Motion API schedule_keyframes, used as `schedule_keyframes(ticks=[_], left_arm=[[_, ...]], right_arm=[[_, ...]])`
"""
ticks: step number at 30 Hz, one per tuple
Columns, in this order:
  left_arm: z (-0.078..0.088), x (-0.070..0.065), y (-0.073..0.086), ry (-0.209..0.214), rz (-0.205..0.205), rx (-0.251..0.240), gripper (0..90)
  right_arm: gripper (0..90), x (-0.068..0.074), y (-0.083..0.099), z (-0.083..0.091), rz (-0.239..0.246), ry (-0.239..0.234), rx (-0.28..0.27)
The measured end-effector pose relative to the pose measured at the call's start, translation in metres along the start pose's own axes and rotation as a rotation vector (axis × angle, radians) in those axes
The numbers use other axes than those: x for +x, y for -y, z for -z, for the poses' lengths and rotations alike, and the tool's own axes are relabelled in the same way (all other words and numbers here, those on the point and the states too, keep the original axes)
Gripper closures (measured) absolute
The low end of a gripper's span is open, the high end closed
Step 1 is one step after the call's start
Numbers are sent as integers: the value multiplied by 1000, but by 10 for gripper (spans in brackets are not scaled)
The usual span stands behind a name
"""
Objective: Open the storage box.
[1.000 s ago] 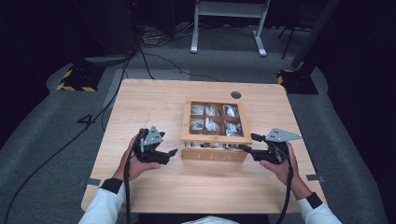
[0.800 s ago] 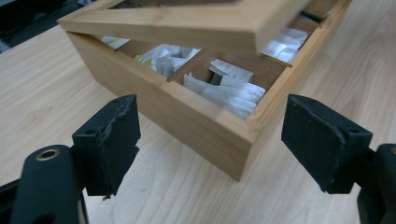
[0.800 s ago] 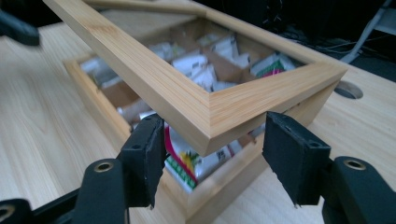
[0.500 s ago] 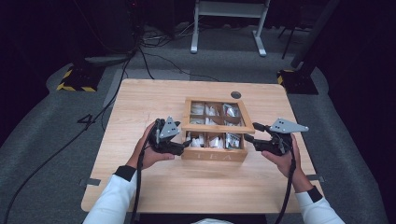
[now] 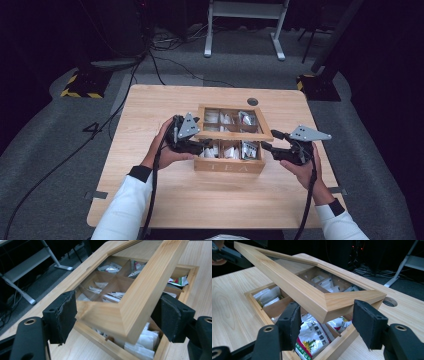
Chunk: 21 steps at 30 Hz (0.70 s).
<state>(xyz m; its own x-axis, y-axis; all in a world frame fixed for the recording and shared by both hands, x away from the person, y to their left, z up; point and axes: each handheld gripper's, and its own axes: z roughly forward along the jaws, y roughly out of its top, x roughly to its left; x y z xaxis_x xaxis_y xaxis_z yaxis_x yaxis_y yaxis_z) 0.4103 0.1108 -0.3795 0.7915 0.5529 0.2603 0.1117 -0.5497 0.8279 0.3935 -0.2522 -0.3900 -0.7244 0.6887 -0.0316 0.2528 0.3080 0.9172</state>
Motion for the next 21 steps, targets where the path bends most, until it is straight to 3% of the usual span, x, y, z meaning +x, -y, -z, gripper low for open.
schedule_keyframes(ticks=[6, 9, 11, 21], left_arm=[[-4, 4, -7, 3, -33, -15, 246], [-3, 3, -9, 6, -57, -34, 345], [-2, 4, -12, -4, -66, -40, 351], [-8, 12, -23, 44, -82, -76, 507]], right_arm=[[414, -1, -3, 1, -7, 0, -18], [418, -3, -7, 2, -5, -1, -35], [420, -4, -9, 2, -11, 4, -46], [428, -6, -20, 4, -8, 15, -83]])
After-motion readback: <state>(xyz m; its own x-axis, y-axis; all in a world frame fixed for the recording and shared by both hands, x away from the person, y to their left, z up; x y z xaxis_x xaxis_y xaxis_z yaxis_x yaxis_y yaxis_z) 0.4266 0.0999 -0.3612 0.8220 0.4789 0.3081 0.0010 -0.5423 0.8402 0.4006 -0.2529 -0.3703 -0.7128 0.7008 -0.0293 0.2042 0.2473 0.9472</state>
